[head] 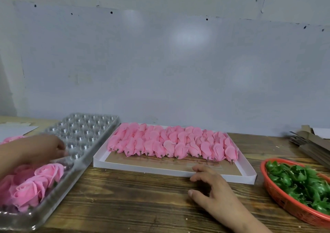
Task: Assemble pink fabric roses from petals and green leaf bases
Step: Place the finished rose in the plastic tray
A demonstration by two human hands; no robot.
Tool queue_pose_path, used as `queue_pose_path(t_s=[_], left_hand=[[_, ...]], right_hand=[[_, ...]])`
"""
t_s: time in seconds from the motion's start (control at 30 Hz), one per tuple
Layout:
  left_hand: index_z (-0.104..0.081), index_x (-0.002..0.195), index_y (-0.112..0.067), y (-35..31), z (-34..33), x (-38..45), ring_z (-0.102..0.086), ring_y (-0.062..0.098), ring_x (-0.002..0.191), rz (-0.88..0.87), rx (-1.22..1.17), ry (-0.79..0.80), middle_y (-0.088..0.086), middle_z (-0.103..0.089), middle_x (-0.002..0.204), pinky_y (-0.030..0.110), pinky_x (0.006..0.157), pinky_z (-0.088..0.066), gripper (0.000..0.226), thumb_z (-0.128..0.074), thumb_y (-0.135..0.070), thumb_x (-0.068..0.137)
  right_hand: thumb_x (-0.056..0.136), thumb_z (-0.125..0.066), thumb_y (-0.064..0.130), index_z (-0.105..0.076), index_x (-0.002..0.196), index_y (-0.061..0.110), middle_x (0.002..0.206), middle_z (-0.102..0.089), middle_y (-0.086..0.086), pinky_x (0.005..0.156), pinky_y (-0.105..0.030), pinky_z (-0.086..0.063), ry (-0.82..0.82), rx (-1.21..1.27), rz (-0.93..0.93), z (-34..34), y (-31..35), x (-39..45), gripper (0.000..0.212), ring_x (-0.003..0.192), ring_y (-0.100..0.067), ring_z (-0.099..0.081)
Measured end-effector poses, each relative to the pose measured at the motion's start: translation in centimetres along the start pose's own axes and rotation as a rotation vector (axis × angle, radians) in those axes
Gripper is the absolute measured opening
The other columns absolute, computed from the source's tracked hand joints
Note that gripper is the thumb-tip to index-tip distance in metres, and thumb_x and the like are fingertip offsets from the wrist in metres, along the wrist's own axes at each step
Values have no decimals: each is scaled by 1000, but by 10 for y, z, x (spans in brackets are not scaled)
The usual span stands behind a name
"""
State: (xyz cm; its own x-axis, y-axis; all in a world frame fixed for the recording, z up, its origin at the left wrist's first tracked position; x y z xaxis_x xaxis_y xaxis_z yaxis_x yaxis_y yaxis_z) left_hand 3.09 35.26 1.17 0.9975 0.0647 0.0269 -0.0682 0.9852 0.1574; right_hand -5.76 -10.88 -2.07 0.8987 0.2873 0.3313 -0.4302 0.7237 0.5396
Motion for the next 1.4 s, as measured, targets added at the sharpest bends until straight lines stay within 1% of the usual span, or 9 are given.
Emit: queue_pose_path(t_s=[0.13,0.37,0.43,0.6,0.73,1.0,1.17,1.27,1.4], left_hand=[[-69,111,-28,-62,57,-17,-62,13,103,-14,-112,-205,-7,-69,113,23,83,-43,27,-54,-43,94],[-59,72,-14,-153,62,-14,-59,22,74,-74,-210,-78,9,-57,70,28,58,-34,26,-64,-34,88],[-49,67,-14,-165,55,-11,-51,20,67,-73,-223,-27,3,-46,63,28,58,-35,33,-64,-35,88],[-63,90,-20,-199,55,-28,-59,16,87,-69,-468,-150,-1,-66,95,29,77,-48,22,-61,-42,89],[-60,79,-25,-269,49,-69,-48,4,65,-237,-701,-200,-10,-55,67,24,56,-35,20,-57,-42,90],[-52,56,-23,-328,4,-95,-42,4,54,-276,-1014,-75,-8,-45,52,23,58,-33,40,-56,-36,93],[-53,59,-24,-326,1,-99,-40,3,51,-312,-1002,-126,-8,-43,49,23,56,-31,34,-57,-35,91],[-50,59,-24,-327,0,-99,-40,2,49,-309,-983,-119,-10,-42,49,20,52,-29,36,-58,-40,90],[-49,60,-26,-326,0,-100,-39,1,50,-310,-999,-118,-12,-41,51,19,52,-28,36,-56,-41,91]], right_hand=[[77,-70,34,-52,89,43,124,-40,27,98,-12,-27,2,-10,1,0,-1,1,24,118,6,-38],[77,-70,33,-58,94,37,121,-37,32,93,-6,-25,-6,-15,15,1,-1,1,21,115,10,-37],[77,-71,32,-60,96,34,121,-37,33,93,-5,-25,-11,-14,17,1,-2,1,21,115,11,-37],[76,-71,33,-63,99,29,122,-39,30,97,-5,-23,-23,-16,27,-1,-2,2,24,115,10,-36],[76,-71,33,-63,97,31,125,-42,24,105,-17,-26,-21,-21,9,-2,-3,2,23,120,4,-38],[73,-67,25,-69,99,29,122,-45,21,104,-16,-29,10,11,8,0,-2,2,27,118,4,-41],[74,-69,9,-64,86,31,109,-54,21,85,3,-27,-66,124,-15,7,0,5,26,102,21,-45],[76,-66,3,-58,82,34,88,-63,14,69,-4,-39,-262,186,-124,25,-8,13,33,84,5,-56],[76,-62,2,-66,73,13,69,-65,-1,57,-24,-40,-428,1,-379,65,-41,30,12,69,-19,-59]])
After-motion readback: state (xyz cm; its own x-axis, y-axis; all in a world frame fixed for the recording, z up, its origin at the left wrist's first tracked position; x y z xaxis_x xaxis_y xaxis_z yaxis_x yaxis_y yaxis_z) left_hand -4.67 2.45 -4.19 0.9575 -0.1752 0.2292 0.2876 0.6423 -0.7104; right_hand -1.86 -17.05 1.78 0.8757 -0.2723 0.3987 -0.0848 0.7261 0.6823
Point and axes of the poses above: each hand's wrist, its own x-axis towards the middle knuckle, its own z-axis out of the back of the hand, y = z × x, the point moved 4 cm from there along x, towards the middle knuckle
